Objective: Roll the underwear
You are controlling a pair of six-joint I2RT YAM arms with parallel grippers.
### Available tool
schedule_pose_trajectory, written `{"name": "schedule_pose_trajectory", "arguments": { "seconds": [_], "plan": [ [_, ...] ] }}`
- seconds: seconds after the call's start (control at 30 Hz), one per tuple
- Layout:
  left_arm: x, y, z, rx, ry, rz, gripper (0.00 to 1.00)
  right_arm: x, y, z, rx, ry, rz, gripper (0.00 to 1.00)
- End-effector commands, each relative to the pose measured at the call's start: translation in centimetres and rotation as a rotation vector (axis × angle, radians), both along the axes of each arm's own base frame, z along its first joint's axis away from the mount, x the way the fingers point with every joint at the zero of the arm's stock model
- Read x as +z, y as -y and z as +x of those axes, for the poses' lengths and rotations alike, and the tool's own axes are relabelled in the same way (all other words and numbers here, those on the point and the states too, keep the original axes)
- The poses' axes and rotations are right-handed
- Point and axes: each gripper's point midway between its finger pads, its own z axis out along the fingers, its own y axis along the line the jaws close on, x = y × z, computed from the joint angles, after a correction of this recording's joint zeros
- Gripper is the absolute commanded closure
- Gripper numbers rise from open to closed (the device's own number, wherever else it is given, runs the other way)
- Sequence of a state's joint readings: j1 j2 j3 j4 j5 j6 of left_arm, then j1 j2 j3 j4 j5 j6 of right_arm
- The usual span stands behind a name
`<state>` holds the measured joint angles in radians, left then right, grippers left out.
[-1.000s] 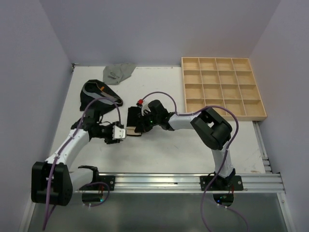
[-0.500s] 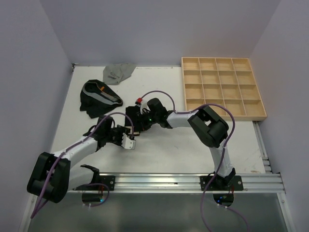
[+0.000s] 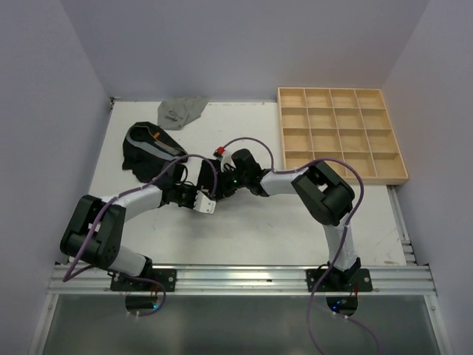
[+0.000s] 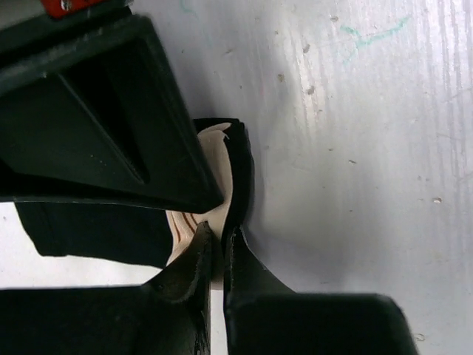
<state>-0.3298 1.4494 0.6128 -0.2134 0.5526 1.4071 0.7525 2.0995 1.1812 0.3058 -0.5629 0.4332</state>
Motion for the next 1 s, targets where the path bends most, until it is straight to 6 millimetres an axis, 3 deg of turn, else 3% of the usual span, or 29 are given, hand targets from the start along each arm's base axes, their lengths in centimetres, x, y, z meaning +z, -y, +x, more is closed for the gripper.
{"name": "schedule_pose_trajectory", "arguments": {
  "seconds": [0.0, 0.07, 0.1, 0.13, 0.17, 0.2, 0.23, 0.3, 0.37, 0.4, 0.47, 0.5, 0.57, 0.6, 0.77, 0.97],
  "plan": [
    [-2.8, -2.0, -3.7, 0.004, -0.230, 0.135, 1.00, -0.9, 3.8, -0.8, -0.085, -0.034, -0.111, 0.61],
    [-2.3, -1.7, -3.9, -0.014, -0.280, 0.138, 1.00, 1.1, 4.7, 0.2, -0.135, 0.020, -0.093, 0.53],
    [-2.3, -2.1, -5.2, -0.020, -0.349, 0.155, 1.00, 1.8, 5.7, 0.5, -0.162, 0.044, -0.092, 0.50],
    [-1.7, -1.7, -4.7, -0.019, -0.369, 0.148, 1.00, 4.5, 6.3, 1.2, -0.198, 0.111, -0.066, 0.45],
    [-1.4, -1.6, -5.1, -0.018, -0.407, 0.147, 1.00, 4.9, 7.4, 1.2, -0.213, 0.138, -0.076, 0.43],
    [-1.6, -1.9, -6.7, -0.015, -0.508, 0.165, 1.00, 5.7, 7.9, 1.1, -0.218, 0.163, -0.077, 0.43],
    [-0.6, -1.2, -5.8, -0.009, -0.518, 0.145, 1.00, 7.9, 8.4, 1.0, -0.227, 0.216, -0.056, 0.43],
    [-0.5, -1.2, -7.7, -0.001, -0.673, 0.142, 1.00, 8.0, 9.8, 0.2, -0.223, 0.250, -0.088, 0.43],
    [0.3, -0.5, -7.2, 0.017, -0.738, 0.125, 1.00, 10.0, 10.5, -0.6, -0.212, 0.309, -0.066, 0.43],
    [0.7, -0.4, -8.3, 0.018, -0.820, 0.120, 1.00, 9.7, 11.0, -1.5, -0.197, 0.305, -0.076, 0.44],
    [0.5, 0.3, -7.9, 0.032, -0.916, 0.098, 1.00, 10.8, 11.2, -2.6, -0.175, 0.337, -0.060, 0.44],
    [-0.1, 0.1, -8.8, 0.041, -1.020, 0.119, 1.00, 10.5, 11.1, -3.5, -0.145, 0.356, -0.080, 0.44],
    [0.0, 0.6, -7.6, 0.058, -1.076, 0.094, 1.00, 10.4, 10.4, -5.2, -0.084, 0.404, -0.110, 0.45],
    [-0.8, 0.5, -8.0, 0.076, -1.150, 0.106, 1.00, 10.5, 10.2, -5.3, -0.080, 0.430, -0.127, 0.45],
    [-2.2, 0.8, -5.6, 0.169, -1.197, 0.079, 1.00, 9.5, 7.9, -6.9, 0.020, 0.522, -0.168, 0.45],
    [-3.4, 0.8, -4.4, 0.248, -1.235, 0.102, 1.00, 7.9, 4.8, -5.2, 0.088, 0.667, -0.208, 0.46]
  ]
}}
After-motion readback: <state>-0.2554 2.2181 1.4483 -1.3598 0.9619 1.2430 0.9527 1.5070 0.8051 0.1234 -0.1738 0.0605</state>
